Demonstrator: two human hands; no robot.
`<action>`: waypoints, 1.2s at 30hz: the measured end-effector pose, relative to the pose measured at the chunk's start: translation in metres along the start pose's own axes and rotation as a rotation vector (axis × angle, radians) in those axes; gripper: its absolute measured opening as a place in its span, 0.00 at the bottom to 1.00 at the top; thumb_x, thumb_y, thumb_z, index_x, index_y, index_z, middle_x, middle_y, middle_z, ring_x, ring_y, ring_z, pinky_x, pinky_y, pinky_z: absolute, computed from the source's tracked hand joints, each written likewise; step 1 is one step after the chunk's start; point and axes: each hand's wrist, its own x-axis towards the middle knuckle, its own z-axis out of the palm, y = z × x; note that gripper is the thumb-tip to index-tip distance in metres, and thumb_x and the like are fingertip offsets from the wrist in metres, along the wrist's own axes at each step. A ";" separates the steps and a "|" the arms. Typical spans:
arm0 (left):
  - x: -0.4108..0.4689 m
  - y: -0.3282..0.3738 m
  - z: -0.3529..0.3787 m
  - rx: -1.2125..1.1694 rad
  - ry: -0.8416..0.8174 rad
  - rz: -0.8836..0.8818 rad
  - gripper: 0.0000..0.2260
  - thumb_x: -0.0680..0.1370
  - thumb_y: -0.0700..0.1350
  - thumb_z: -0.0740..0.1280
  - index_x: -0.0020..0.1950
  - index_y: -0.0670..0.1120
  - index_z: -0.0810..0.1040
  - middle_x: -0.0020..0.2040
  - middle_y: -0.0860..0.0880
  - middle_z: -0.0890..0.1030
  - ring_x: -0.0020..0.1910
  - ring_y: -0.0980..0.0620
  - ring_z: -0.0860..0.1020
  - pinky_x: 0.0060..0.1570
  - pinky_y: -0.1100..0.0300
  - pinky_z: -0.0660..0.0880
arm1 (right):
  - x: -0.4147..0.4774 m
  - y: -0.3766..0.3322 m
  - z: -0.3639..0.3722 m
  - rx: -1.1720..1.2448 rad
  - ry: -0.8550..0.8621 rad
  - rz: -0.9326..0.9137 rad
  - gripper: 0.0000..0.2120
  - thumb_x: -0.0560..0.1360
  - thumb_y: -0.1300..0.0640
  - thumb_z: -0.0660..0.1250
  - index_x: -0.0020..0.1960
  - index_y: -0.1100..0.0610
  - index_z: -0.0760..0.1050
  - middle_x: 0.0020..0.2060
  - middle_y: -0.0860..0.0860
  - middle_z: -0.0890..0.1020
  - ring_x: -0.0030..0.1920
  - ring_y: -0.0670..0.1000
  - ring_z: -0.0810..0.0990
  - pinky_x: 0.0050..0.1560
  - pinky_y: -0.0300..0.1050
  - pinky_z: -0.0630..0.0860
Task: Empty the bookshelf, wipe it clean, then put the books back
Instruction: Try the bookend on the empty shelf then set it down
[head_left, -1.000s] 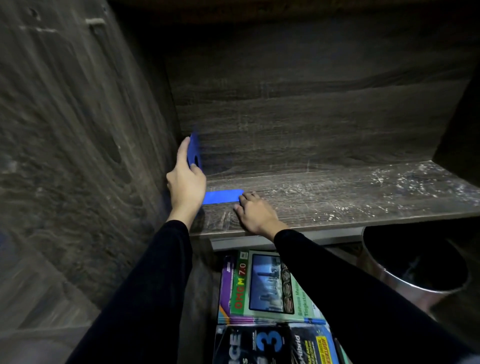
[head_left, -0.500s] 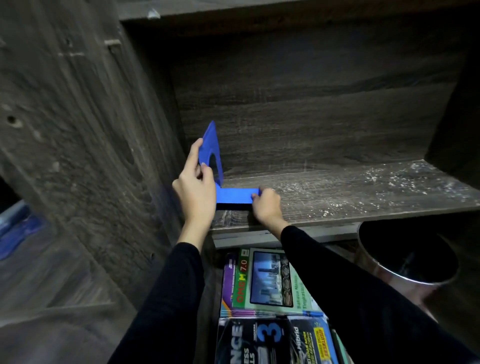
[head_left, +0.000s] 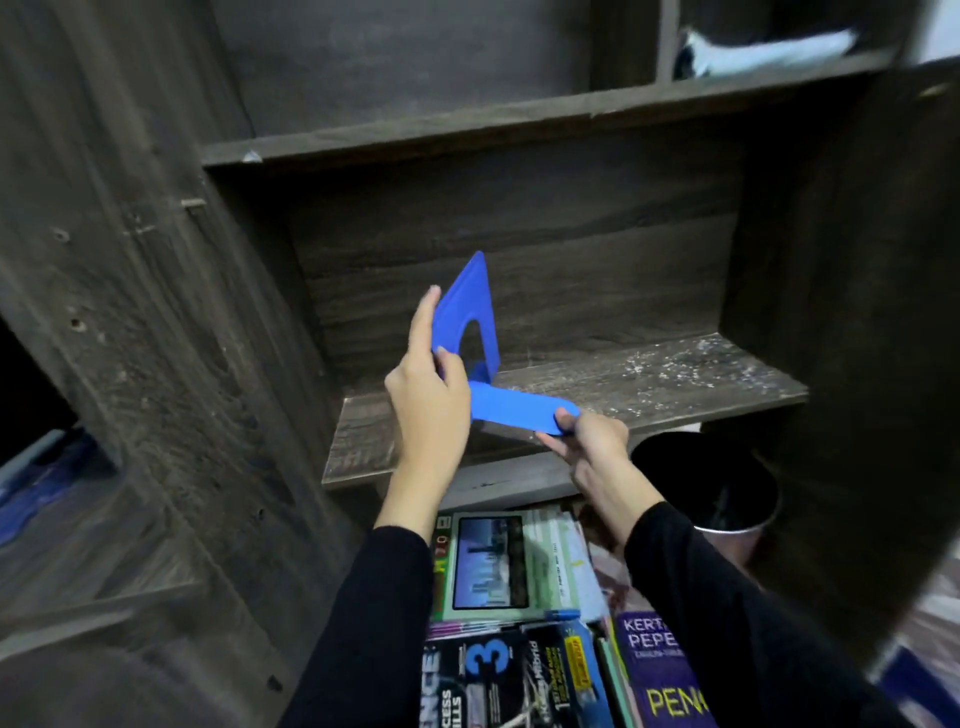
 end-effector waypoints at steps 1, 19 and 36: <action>-0.004 0.007 0.004 0.017 -0.069 0.013 0.26 0.76 0.32 0.57 0.72 0.51 0.68 0.35 0.46 0.75 0.28 0.55 0.67 0.30 0.67 0.62 | -0.004 -0.007 -0.014 0.022 0.020 -0.016 0.05 0.75 0.77 0.59 0.46 0.69 0.70 0.50 0.62 0.74 0.48 0.59 0.76 0.48 0.56 0.75; -0.156 0.103 0.142 -0.080 -0.712 0.189 0.13 0.79 0.40 0.63 0.63 0.47 0.78 0.50 0.46 0.81 0.49 0.48 0.76 0.44 0.67 0.63 | -0.043 -0.037 -0.297 0.215 0.517 -0.161 0.16 0.78 0.70 0.61 0.65 0.70 0.69 0.52 0.63 0.78 0.36 0.51 0.78 0.34 0.43 0.82; -0.338 0.154 0.233 -0.229 -1.397 0.135 0.08 0.75 0.38 0.63 0.49 0.41 0.82 0.37 0.43 0.80 0.38 0.45 0.77 0.39 0.53 0.69 | -0.093 0.038 -0.519 0.322 1.307 -0.247 0.13 0.77 0.68 0.62 0.61 0.67 0.72 0.49 0.60 0.77 0.43 0.57 0.77 0.25 0.36 0.77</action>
